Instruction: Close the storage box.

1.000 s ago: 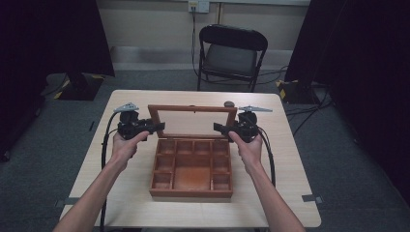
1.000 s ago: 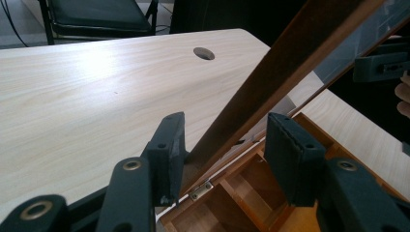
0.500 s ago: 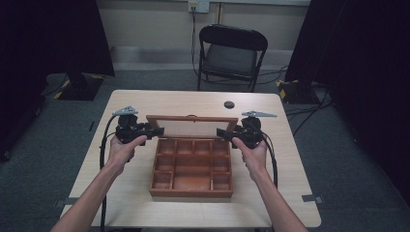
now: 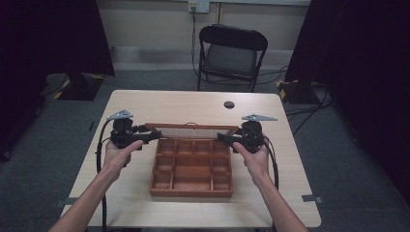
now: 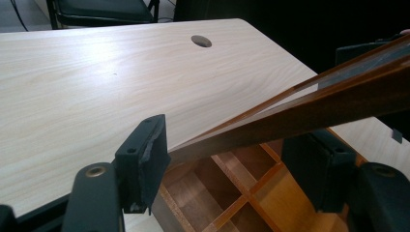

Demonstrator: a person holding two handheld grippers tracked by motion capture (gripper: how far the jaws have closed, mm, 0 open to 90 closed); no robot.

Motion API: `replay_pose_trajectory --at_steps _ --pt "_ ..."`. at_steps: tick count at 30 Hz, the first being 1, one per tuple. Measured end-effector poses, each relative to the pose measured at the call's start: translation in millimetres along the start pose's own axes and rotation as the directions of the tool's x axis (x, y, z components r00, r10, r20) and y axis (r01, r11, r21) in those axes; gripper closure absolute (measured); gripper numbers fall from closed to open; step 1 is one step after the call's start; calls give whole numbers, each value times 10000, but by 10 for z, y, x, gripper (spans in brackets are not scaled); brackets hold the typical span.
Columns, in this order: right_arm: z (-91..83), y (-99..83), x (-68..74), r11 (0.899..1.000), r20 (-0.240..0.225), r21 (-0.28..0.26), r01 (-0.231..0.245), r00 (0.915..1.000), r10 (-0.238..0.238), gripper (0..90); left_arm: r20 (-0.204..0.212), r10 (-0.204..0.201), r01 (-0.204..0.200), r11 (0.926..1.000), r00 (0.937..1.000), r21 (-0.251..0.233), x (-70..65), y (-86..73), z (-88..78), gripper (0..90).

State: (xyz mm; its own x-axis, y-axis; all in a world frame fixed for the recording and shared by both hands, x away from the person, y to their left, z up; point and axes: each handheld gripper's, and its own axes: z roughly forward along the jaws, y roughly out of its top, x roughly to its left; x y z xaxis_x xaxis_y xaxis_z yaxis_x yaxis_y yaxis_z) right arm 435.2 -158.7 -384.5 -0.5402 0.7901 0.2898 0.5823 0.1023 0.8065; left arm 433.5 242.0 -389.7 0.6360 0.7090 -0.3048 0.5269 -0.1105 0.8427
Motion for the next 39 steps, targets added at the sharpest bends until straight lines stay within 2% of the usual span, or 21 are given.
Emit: replay_pose_trajectory --at_steps 5,8,10,13,18,25,27,31,32,39 --pt "-31 -32 -13 10000 -10 44 -1 10000 1 194 -170 198 -197 9998 9997 73 -36 -36 21 314" --pt "-42 -48 -6 10000 -47 72 30 10000 -30 200 2 233 -233 9996 9997 133 -44 -30 22 287" --pt "-43 -66 -3 10000 -118 40 13 9999 -12 212 -11 375 -375 9990 9993 227 -34 -31 21 267" --pt "-39 -90 3 10000 -164 33 17 9999 -17 218 -23 362 -362 9991 9993 233 -41 -57 31 250" --pt "-27 -133 21 9997 65 188 134 9999 -135 172 -65 433 -429 9982 9990 418 -48 -107 53 229" --pt "-88 -173 -83 9997 -97 253 30 9999 -28 197 -41 446 -444 9980 9990 448 -43 -105 58 214" --pt "-111 -172 -118 9988 14 494 68 10000 -69 197 -27 444 -443 9980 9990 459 -37 -108 60 205" --pt "-179 -203 -226 9982 209 590 -105 9997 93 212 5 396 -396 9980 9992 484 -46 -115 67 201" --pt "-196 -208 -250 9980 127 611 -166 9998 159 211 5 396 -396 9980 9992 484 -46 -115 67 202" --pt "-224 -205 -253 9972 -62 745 -44 10000 48 275 35 427 -428 9974 9991 584 -49 -116 65 199"
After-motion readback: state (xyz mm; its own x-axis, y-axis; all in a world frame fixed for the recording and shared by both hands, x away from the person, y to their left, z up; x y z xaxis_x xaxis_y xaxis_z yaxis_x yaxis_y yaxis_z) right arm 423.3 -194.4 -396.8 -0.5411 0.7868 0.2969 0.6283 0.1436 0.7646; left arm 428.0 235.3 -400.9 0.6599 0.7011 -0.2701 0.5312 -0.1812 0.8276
